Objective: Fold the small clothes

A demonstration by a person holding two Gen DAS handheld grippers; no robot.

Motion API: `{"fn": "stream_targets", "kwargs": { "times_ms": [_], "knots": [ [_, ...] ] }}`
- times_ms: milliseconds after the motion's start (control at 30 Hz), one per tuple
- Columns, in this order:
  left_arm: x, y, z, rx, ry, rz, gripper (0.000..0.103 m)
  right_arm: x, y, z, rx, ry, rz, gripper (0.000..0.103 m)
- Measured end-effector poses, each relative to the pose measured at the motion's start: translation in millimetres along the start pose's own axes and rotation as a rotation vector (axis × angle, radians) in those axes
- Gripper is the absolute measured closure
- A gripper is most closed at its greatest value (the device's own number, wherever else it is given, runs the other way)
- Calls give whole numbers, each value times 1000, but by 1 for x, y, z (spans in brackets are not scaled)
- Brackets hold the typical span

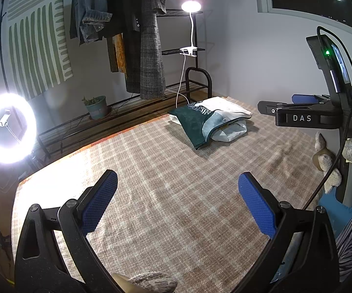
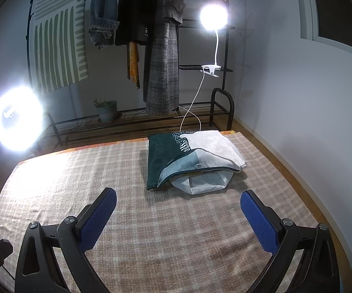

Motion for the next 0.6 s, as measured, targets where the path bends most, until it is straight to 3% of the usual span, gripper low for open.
{"fn": "stream_targets", "kwargs": {
  "times_ms": [600],
  "knots": [
    [-1,-1,0,-1,4,0,2,4,-1,-1,7,8,2,0]
  ]
}}
Point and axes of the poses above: each gripper's, at about its wrist camera, not at the fingertips, and z roughly the way its jaws point, x to its left, y to its top, the point moved 7 cm from there along z, roughly the way its jaws point, and after that the axes turned 8 degrees about -z, right-handed, at the moved point
